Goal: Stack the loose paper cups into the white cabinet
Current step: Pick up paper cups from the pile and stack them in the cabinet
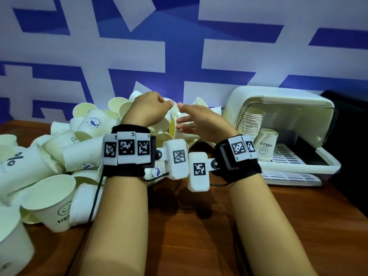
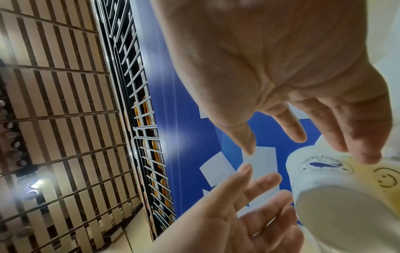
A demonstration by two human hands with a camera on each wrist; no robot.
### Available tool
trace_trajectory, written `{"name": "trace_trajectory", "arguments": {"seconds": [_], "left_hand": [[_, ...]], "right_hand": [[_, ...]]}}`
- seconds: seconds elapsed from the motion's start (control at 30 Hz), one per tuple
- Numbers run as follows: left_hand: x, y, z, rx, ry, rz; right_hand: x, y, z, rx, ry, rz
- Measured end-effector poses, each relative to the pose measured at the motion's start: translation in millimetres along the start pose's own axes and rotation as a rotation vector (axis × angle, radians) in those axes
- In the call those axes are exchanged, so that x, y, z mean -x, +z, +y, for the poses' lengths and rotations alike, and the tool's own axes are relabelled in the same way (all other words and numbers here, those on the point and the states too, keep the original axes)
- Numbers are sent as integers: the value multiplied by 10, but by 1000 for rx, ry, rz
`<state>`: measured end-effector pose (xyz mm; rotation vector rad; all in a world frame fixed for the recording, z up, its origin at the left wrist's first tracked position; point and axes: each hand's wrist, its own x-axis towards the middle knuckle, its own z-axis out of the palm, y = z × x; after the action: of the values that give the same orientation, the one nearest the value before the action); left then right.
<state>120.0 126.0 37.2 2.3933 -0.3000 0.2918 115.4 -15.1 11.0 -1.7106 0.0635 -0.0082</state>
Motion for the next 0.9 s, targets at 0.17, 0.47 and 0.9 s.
{"name": "trace_trajectory", "arguments": {"seconds": [0.17, 0.47, 0.9], "left_hand": [[20, 10, 37, -53, 3, -44], [26, 9, 47, -40, 7, -69], [7, 53, 71, 102, 14, -15]], "right_hand": [[50, -8, -10, -79, 30, -56], [26, 37, 30, -192, 88, -104], [3, -31, 26, -384, 112, -117]]}}
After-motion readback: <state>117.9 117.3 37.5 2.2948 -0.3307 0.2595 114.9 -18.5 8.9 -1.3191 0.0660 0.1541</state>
